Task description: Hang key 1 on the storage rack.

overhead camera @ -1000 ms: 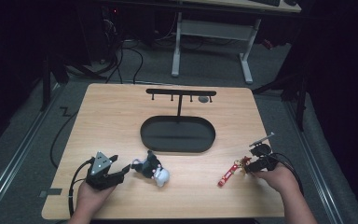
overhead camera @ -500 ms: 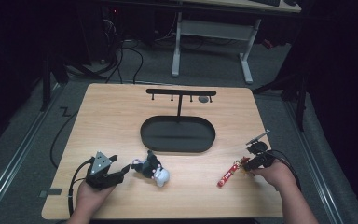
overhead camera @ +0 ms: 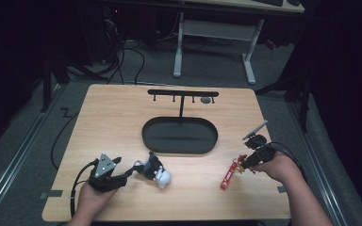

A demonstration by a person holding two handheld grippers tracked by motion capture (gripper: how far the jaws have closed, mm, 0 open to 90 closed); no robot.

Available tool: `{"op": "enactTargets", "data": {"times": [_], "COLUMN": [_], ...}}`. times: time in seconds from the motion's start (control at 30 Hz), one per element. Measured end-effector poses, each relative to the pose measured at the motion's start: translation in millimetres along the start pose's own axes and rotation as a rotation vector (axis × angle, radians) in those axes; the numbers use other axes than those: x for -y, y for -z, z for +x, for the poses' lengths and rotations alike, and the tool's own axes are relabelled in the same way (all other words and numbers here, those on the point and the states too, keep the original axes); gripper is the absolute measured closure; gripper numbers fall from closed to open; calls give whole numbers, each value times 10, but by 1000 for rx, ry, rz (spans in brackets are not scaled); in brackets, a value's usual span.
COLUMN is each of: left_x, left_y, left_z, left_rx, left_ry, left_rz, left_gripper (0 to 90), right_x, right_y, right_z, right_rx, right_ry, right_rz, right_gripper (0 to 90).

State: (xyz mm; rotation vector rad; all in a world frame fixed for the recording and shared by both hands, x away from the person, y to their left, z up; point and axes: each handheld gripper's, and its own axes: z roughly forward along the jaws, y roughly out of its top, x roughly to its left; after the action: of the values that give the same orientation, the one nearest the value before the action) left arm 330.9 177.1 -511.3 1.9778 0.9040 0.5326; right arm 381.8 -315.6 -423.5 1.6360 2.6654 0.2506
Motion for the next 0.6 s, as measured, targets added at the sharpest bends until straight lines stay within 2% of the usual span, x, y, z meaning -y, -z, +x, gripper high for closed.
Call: {"op": "enactTargets", "data": {"times": [0.1, 0.13, 0.37, 0.47, 0.53, 0.6], "left_x": [-4, -4, -9, 1, 14, 25], "left_y": [19, 19, 34, 45, 54, 65], "left_z": [29, 29, 56, 64, 66, 78], "left_rx": [-12, -12, -17, -13, -16, -19], "left_ry": [-12, -12, -20, -17, -21, -14], "left_rz": [-3, -3, -7, -7, -6, -8], "left_gripper": [366, 366, 365, 365, 365, 365], "right_x": [-76, -76, -222, -309, -331, -382], "right_y": [204, 204, 526, 681, 721, 798], "right_z": [74, 74, 176, 209, 220, 223], "right_rx": [-2, -2, -6, 10, 8, 16], "right_ry": [-2, -2, -6, -1, -10, 5], "right_rz": [-10, -10, -37, -60, -66, -84], "right_gripper": [668, 668, 668, 668, 668, 668]}}
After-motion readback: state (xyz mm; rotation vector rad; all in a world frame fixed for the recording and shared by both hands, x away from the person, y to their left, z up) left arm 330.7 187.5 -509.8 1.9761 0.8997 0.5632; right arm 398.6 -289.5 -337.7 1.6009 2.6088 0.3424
